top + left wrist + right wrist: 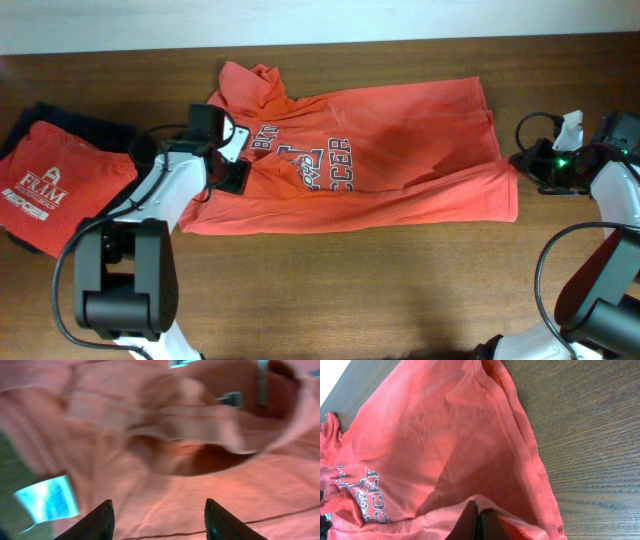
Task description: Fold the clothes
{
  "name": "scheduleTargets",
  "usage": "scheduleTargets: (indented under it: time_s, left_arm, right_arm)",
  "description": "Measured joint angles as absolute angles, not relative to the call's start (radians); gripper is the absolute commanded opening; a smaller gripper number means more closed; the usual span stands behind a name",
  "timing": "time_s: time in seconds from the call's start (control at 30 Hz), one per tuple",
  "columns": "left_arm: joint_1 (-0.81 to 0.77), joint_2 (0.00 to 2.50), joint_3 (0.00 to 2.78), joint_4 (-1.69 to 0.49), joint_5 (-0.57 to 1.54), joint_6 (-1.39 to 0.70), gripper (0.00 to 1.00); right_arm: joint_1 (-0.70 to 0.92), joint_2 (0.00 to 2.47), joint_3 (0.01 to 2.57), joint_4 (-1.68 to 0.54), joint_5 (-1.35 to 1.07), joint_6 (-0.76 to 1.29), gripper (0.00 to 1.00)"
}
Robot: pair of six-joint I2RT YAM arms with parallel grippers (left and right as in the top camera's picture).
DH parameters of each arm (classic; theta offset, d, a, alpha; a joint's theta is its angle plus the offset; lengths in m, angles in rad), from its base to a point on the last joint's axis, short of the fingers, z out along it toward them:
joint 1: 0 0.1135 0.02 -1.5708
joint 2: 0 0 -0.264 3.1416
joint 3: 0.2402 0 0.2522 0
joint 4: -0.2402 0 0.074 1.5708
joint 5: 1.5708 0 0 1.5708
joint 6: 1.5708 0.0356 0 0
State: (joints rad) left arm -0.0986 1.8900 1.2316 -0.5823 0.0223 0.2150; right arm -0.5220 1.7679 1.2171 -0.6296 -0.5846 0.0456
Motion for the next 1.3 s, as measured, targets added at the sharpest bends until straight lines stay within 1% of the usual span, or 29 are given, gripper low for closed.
scheduleTargets:
  time_s: [0.17, 0.27, 0.37, 0.4, 0.43, 0.6, 0.73, 0.97, 1.1, 1.17, 1.2, 1.3]
  left_arm:
    - [-0.035, 1.891, 1.232, -0.579, -0.001, 0.189, 0.56]
    - [-0.008, 1.904, 1.233, -0.579, 0.012, 0.183, 0.53]
    - [-0.002, 1.952, 1.233, -0.579, 0.054, 0.179, 0.48]
    - [-0.002, 1.967, 1.233, -0.577, 0.058, 0.181, 0.43]
    - [-0.004, 1.972, 1.242, -0.572, 0.079, 0.178, 0.41]
    - [-0.001, 1.973, 1.243, -0.572, 0.092, 0.175, 0.22]
    - [-0.001, 1.974, 1.243, -0.572, 0.105, 0.172, 0.17]
    - [0.007, 1.974, 1.246, -0.592, 0.106, 0.172, 0.17]
    - [0.041, 1.974, 1.248, -0.609, 0.111, 0.172, 0.17]
    - [0.059, 1.974, 1.248, -0.613, 0.118, 0.172, 0.23]
    - [0.064, 1.974, 1.248, -0.614, 0.118, 0.171, 0.27]
    - [0.07, 1.974, 1.249, -0.615, 0.12, 0.171, 0.37]
  right_arm:
    - [-0.522, 1.768, 1.217, -0.638, -0.577, 0.046, 0.04]
    - [-0.522, 1.768, 1.217, -0.639, -0.576, 0.046, 0.04]
    - [-0.522, 1.768, 1.217, -0.639, -0.574, 0.046, 0.04]
    - [-0.522, 1.768, 1.217, -0.639, -0.574, 0.046, 0.04]
    - [-0.522, 1.768, 1.217, -0.64, -0.574, 0.046, 0.04]
    - [-0.522, 1.768, 1.217, -0.64, -0.573, 0.046, 0.04]
    - [-0.522, 1.768, 1.217, -0.64, -0.573, 0.046, 0.04]
    - [-0.522, 1.768, 1.217, -0.64, -0.573, 0.046, 0.04]
    - [-0.522, 1.768, 1.217, -0.642, -0.574, 0.046, 0.04]
    - [-0.522, 1.768, 1.217, -0.643, -0.574, 0.046, 0.04]
    - [-0.522, 1.768, 1.217, -0.643, -0.574, 0.046, 0.04]
    - [-0.522, 1.768, 1.217, -0.645, -0.565, 0.046, 0.04]
